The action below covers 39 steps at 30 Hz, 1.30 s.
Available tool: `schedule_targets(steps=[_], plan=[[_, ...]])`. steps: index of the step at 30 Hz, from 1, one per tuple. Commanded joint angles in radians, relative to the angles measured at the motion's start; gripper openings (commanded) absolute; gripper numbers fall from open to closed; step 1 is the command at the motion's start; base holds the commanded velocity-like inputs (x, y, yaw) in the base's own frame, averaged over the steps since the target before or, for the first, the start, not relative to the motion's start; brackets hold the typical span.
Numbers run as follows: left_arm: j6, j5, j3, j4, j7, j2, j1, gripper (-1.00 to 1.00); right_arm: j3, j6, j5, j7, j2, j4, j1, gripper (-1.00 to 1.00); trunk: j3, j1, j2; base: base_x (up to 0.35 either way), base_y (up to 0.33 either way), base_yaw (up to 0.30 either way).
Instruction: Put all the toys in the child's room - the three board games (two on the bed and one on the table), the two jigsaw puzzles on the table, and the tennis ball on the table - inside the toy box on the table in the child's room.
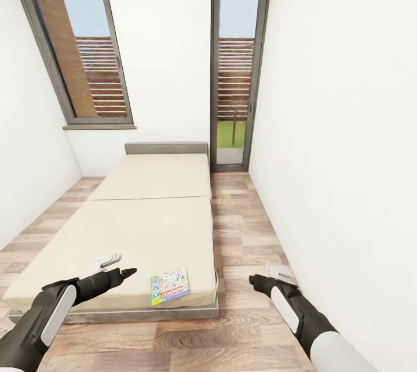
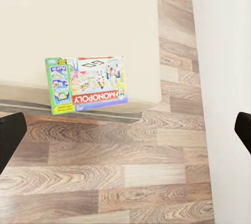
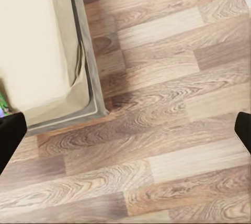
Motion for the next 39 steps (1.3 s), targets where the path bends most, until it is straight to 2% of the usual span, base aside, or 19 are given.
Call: schedule_targets(steps=[1,4,7,18,22,27,32,35,39], plan=[[0.007,0.002,0.002,-0.001,-0.003,0.000,-0.001,1.00,0.005,-0.005,-0.009,0.004,-0.003,0.028,-0.011,1.00,-0.002,0.001,-0.002,0.000,0.000,0.000],[0.007,0.002,0.001,-0.001,-0.004,0.000,-0.001,1.00,0.007,-0.040,-0.007,0.052,-0.009,0.120,-0.041,1.00,-0.002,0.001,-0.002,0.000,0.000,0.000],[0.007,0.002,0.001,-0.002,-0.005,0.000,-0.001,1.00,0.011,-0.068,-0.007,0.072,-0.011,0.151,-0.052,1.00,-0.002,0.001,-0.002,0.000,0.000,0.000],[0.007,0.006,0.003,0.001,-0.010,-0.009,-0.001,1.00,0.013,-0.082,-0.011,0.092,-0.014,0.165,-0.058,1.00,-0.002,0.001,-0.002,0.000,0.000,0.000],[0.007,0.007,0.006,0.027,-0.011,-0.017,-0.001,1.00,0.009,-0.082,-0.012,0.140,-0.015,0.165,-0.058,1.00,-0.012,0.012,-0.023,0.000,0.000,0.000],[-0.009,0.008,0.011,0.144,-0.012,-0.033,-0.001,1.00,0.003,-0.077,-0.022,0.211,-0.019,0.148,-0.059,1.00,-0.027,0.031,-0.058,0.000,0.000,0.000],[-0.140,0.008,0.023,0.315,-0.013,-0.040,-0.001,1.00,0.003,-0.071,-0.026,0.228,-0.019,0.126,-0.058,1.00,-0.043,0.050,-0.093,0.000,0.000,0.000],[-0.194,0.008,0.025,0.398,-0.029,-0.041,-0.001,1.00,0.002,-0.070,-0.027,0.234,-0.020,0.124,-0.058,1.00,-0.052,0.062,-0.114,0.000,0.000,0.000],[-0.239,0.008,0.026,0.466,-0.065,-0.040,-0.001,1.00,0.002,-0.064,-0.028,0.236,-0.017,0.124,-0.058,1.00,-0.065,0.077,-0.142,0.000,0.000,0.000]])
